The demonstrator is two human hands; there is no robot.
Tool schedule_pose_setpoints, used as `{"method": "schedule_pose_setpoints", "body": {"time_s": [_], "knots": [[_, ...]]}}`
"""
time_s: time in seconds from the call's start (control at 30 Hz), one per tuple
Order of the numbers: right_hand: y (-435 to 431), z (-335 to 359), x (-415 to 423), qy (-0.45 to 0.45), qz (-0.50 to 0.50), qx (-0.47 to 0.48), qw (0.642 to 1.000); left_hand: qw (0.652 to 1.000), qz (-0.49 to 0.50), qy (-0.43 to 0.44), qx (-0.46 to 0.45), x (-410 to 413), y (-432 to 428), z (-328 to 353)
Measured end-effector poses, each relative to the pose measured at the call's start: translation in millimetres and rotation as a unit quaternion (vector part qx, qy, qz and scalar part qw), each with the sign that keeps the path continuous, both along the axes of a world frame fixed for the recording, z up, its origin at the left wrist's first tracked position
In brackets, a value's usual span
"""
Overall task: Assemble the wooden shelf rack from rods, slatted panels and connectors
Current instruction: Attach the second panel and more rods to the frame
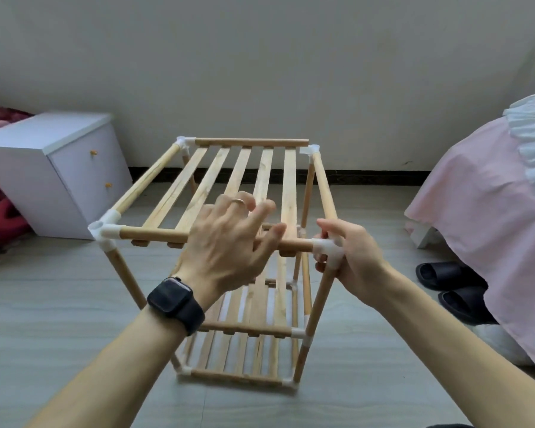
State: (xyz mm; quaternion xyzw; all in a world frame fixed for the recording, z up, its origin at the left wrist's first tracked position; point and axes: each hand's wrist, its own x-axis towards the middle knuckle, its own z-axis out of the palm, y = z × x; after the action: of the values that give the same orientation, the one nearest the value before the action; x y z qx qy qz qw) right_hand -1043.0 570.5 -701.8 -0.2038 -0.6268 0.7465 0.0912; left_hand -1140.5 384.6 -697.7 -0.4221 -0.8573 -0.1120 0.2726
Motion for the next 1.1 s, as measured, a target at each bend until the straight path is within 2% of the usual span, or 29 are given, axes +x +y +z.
{"method": "schedule_pose_setpoints", "body": {"time_s": [0.1, 0.23, 0.33, 0.4, 0.5, 0.57, 0.6, 0.67, 0.77, 0.87, 0.93, 1.0, 1.1], "knots": [[-6, -1, -5, 0.023, -0.023, -0.025, 0.999, 0.996, 0.078, -0.003, 0.03, -1, 2, -4], [-18, -5, -15, 0.043, -0.098, -0.007, 0.994, 0.995, 0.054, 0.019, 0.08, -4, 13, -8], [-31, -8, -22, 0.024, -0.085, 0.026, 0.996, 0.996, 0.034, 0.02, 0.077, -19, 3, -7], [-48, -9, -25, 0.013, -0.028, 0.069, 0.997, 0.998, 0.034, -0.028, 0.034, -38, -14, -1], [-73, -13, -25, 0.002, 0.178, 0.168, 0.97, 0.98, 0.092, -0.175, -0.018, -68, -45, 22], [-81, -16, -23, 0.021, 0.289, 0.201, 0.936, 0.964, 0.177, -0.194, -0.053, -77, -60, 39], [-79, -16, -22, 0.031, 0.3, 0.214, 0.929, 0.957, 0.215, -0.177, -0.08, -77, -61, 45], [-67, -15, -25, 0.047, 0.235, 0.219, 0.946, 0.955, 0.227, -0.163, -0.098, -69, -57, 52], [-29, -16, -34, 0.049, 0.017, 0.187, 0.981, 0.972, 0.142, -0.183, -0.046, -39, -32, 53], [12, -23, -44, 0.029, -0.139, 0.157, 0.977, 0.983, 0.094, -0.153, -0.04, -11, 19, 35], [31, -24, -50, 0.031, -0.171, 0.15, 0.973, 0.981, 0.106, -0.161, -0.025, 1, 45, 19], [42, -18, -54, 0.029, -0.17, 0.148, 0.974, 0.981, 0.14, -0.132, -0.006, 3, 55, 7], [47, -6, -55, 0.027, -0.106, 0.118, 0.987, 0.979, 0.172, -0.111, 0.026, -5, 38, 1]]}}
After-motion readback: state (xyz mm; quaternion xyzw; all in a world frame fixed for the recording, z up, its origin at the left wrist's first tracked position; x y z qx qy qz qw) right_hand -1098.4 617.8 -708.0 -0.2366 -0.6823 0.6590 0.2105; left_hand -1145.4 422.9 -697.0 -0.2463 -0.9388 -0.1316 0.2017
